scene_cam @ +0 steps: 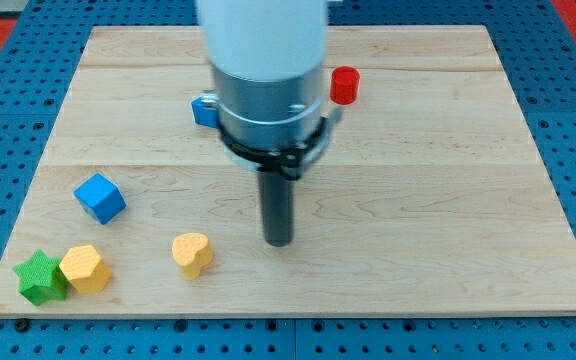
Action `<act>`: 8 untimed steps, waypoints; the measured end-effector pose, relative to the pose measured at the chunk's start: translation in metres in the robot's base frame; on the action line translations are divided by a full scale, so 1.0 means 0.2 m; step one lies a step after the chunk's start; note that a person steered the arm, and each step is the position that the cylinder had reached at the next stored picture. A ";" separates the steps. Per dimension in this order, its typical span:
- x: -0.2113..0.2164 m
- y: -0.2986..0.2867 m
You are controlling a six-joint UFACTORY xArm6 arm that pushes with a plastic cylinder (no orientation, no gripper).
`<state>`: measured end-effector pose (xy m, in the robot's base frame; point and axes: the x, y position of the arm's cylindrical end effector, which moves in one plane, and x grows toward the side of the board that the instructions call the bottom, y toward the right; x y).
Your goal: Push the yellow heart to the blue cube
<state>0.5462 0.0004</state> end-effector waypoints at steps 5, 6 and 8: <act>0.03 -0.22; 0.08 -0.23; 0.17 -0.32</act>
<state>0.5802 -0.0638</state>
